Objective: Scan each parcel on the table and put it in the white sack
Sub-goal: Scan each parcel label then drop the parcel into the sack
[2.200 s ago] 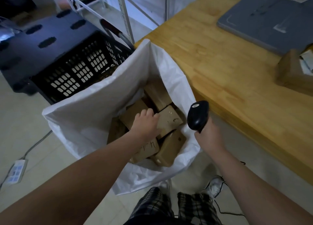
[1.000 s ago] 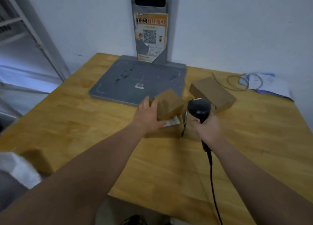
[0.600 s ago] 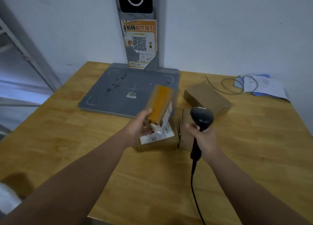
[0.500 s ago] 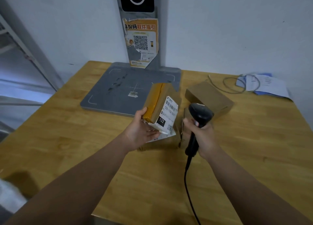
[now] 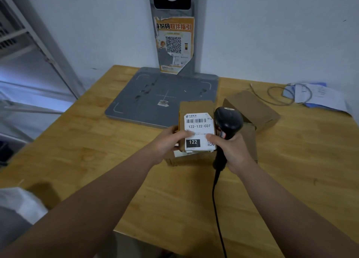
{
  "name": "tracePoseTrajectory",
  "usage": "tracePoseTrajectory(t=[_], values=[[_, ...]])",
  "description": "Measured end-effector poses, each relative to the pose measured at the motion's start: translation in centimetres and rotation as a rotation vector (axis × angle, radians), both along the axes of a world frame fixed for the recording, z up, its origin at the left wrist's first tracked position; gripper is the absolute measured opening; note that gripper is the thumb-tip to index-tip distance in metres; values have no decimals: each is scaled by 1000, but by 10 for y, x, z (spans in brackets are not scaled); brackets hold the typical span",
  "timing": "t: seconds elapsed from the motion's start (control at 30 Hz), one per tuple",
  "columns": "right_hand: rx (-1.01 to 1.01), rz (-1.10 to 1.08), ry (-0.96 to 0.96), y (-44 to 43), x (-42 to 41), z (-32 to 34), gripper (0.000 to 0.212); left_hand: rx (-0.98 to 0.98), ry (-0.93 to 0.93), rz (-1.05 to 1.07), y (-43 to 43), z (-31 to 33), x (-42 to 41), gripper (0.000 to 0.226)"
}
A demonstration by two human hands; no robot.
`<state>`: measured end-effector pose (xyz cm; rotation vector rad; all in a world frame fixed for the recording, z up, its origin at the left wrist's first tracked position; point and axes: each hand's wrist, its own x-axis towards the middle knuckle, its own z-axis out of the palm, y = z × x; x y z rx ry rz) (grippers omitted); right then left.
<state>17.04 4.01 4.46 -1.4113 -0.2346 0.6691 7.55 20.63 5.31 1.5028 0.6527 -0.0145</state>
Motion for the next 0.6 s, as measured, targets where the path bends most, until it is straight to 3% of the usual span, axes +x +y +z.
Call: tracePoseTrajectory(t=[0.17,0.43,0.6], values=[[-182,19,-112,-5,-1,11,10,60,30,90,14,-1,-9,36],[-247,203,-161,-9,-36,22,40,157,-7,258,21,-13,-18,31],[-313,212,-162,-7,-47,23,41,235,40,250,18,-14,-15,52]])
